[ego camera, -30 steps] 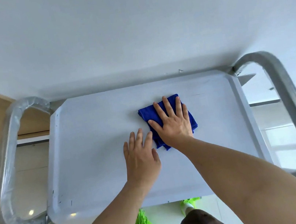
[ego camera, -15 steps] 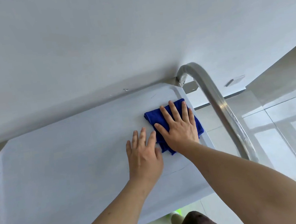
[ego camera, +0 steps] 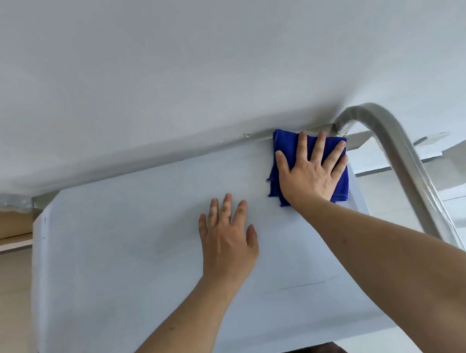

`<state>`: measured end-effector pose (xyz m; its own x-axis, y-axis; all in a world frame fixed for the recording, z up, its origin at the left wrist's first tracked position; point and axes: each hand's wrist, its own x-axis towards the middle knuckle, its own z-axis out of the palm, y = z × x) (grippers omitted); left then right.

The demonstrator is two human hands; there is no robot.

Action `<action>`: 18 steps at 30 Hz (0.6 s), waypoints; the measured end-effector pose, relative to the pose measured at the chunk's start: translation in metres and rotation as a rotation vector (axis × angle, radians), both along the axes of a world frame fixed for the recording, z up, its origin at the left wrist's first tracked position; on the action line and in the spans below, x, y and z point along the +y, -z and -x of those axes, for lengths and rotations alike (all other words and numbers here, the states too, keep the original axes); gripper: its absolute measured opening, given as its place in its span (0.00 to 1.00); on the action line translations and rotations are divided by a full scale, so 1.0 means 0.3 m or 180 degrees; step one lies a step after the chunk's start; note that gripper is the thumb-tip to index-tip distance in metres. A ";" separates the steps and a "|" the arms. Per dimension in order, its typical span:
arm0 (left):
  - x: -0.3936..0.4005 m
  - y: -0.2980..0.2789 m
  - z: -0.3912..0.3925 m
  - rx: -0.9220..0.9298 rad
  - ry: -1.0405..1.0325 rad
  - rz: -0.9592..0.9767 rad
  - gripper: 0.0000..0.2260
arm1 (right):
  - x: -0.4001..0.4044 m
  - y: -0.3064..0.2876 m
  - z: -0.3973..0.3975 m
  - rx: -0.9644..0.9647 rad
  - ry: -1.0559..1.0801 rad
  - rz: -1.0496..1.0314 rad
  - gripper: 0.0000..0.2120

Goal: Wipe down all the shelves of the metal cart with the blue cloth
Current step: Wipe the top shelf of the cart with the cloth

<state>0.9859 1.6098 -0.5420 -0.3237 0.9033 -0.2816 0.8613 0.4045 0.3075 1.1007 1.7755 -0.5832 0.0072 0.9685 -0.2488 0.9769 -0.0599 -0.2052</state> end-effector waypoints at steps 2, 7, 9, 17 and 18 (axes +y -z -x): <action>-0.027 0.004 0.044 0.0015 -0.0100 0.0004 0.24 | -0.008 0.001 0.050 0.0010 -0.0069 0.0007 0.38; -0.139 -0.001 0.165 0.0030 -0.0430 -0.0018 0.24 | -0.096 0.003 0.213 -0.0009 -0.0360 0.0011 0.39; -0.200 -0.003 0.219 0.0043 -0.0561 -0.0020 0.24 | -0.147 0.006 0.289 0.0003 -0.0480 0.0029 0.39; -0.503 -0.007 0.450 0.0160 -0.1109 -0.0119 0.23 | -0.403 0.004 0.678 0.0011 -0.1175 0.0025 0.39; -0.547 -0.006 0.477 0.0170 -0.1176 -0.0135 0.23 | -0.440 0.004 0.735 0.0012 -0.1278 0.0028 0.39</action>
